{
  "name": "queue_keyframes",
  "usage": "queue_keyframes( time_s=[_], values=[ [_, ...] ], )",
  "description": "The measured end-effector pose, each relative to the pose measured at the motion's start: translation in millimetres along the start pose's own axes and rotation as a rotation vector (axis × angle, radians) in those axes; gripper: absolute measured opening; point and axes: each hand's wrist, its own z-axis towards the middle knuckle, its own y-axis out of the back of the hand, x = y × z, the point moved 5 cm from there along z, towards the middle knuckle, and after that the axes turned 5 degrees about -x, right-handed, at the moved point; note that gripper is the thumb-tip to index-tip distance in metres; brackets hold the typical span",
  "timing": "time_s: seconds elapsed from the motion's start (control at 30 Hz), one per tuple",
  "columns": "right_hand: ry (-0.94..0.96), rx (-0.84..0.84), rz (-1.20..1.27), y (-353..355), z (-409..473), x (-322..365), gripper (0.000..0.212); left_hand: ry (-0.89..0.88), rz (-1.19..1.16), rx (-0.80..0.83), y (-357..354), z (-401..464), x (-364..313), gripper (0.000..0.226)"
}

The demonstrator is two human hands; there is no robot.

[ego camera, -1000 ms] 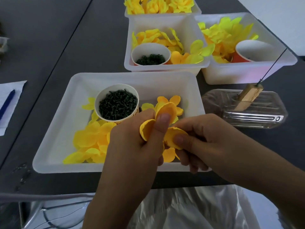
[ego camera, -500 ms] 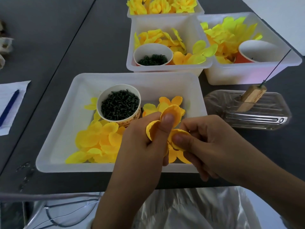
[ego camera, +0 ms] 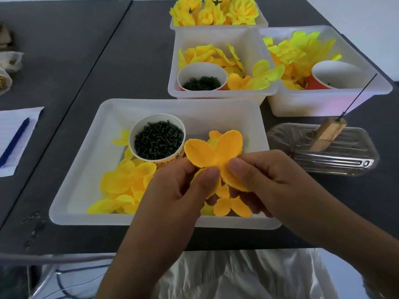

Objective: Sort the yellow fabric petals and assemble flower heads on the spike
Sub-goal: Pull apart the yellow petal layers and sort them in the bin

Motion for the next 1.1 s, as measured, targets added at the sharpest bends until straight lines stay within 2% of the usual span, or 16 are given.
queue_keyframes(
  time_s=[0.07,0.2,0.3,0.37,0.5,0.67,0.8,0.93,1.03,1.1],
  values=[
    [0.045,-0.012,-0.113,5.4,3.6,7.3,0.058,-0.038,0.053,0.010,-0.9,-0.8,-2.8,0.025],
    [0.157,-0.065,-0.234,19.0,16.0,19.4,0.041,-0.034,-0.035,0.078,-6.1,1.3,-9.3,0.030],
    [0.191,-0.137,-0.280,11.4,15.5,16.5,0.039,0.050,-0.130,-0.151,-5.2,7.2,-2.2,0.031],
    [0.188,-0.201,-0.298,2.1,11.5,14.1,0.041,0.021,-0.067,-0.303,-4.9,9.6,-2.7,0.028],
    [0.149,-0.254,-0.222,-4.1,6.5,8.2,0.052,-0.087,0.001,-0.427,-2.3,11.9,-8.1,0.024],
    [0.135,-0.384,-0.265,-11.1,1.0,11.9,0.049,-0.035,-0.076,-0.413,-9.0,16.1,0.5,0.042],
    [0.174,-0.411,-0.137,-18.2,-0.6,14.1,0.045,0.037,-0.188,-0.338,-9.5,22.5,8.2,0.033],
    [0.252,-0.481,-0.036,-22.9,-5.0,21.2,0.040,0.013,-0.212,-0.312,-5.8,22.7,4.7,0.034],
    [0.269,-0.454,0.080,-26.1,-8.2,24.1,0.039,-0.032,-0.241,-0.251,1.2,20.7,-6.1,0.038],
    [0.200,-0.346,0.229,-27.9,-5.3,20.1,0.043,-0.133,-0.157,-0.262,6.0,15.0,-16.6,0.040]
  ],
)
